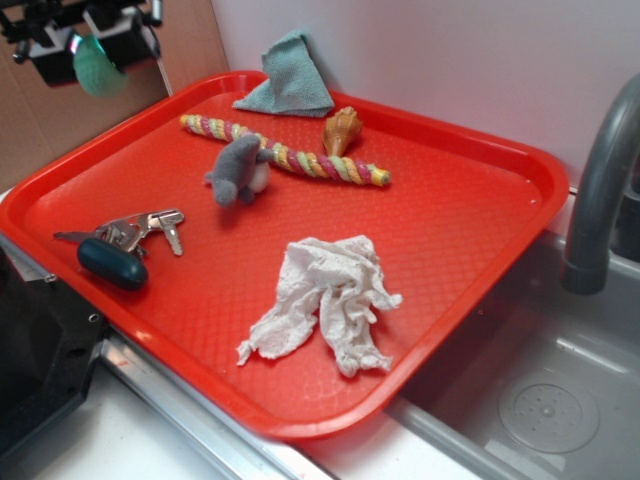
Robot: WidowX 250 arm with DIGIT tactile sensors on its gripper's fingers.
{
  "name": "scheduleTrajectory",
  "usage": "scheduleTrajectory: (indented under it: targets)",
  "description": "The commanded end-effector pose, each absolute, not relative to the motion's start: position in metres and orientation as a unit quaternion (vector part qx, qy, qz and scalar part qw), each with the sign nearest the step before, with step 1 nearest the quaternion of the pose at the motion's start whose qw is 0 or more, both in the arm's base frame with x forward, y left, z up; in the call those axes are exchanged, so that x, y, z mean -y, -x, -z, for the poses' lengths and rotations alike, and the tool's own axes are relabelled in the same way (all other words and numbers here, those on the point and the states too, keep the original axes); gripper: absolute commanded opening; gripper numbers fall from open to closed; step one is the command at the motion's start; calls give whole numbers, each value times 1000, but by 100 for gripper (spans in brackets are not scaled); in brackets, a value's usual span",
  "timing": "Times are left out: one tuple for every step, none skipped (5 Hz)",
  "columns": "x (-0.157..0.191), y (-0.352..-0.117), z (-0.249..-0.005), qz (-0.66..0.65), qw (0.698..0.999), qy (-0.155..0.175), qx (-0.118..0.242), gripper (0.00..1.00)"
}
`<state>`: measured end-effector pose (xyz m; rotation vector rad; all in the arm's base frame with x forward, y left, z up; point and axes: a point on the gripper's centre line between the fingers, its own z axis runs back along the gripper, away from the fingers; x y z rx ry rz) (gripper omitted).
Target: Grab the green ball.
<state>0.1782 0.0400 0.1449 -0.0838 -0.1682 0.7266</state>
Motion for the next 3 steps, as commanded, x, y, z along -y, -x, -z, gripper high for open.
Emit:
scheduleTrajectory:
  targets:
    - [-68, -197, -193, -166, 980, 90, 58, 0]
    - [-66, -210, -217, -156, 983, 87, 45, 0]
    - [-71, -201, -228, -177, 978, 95, 57, 0]
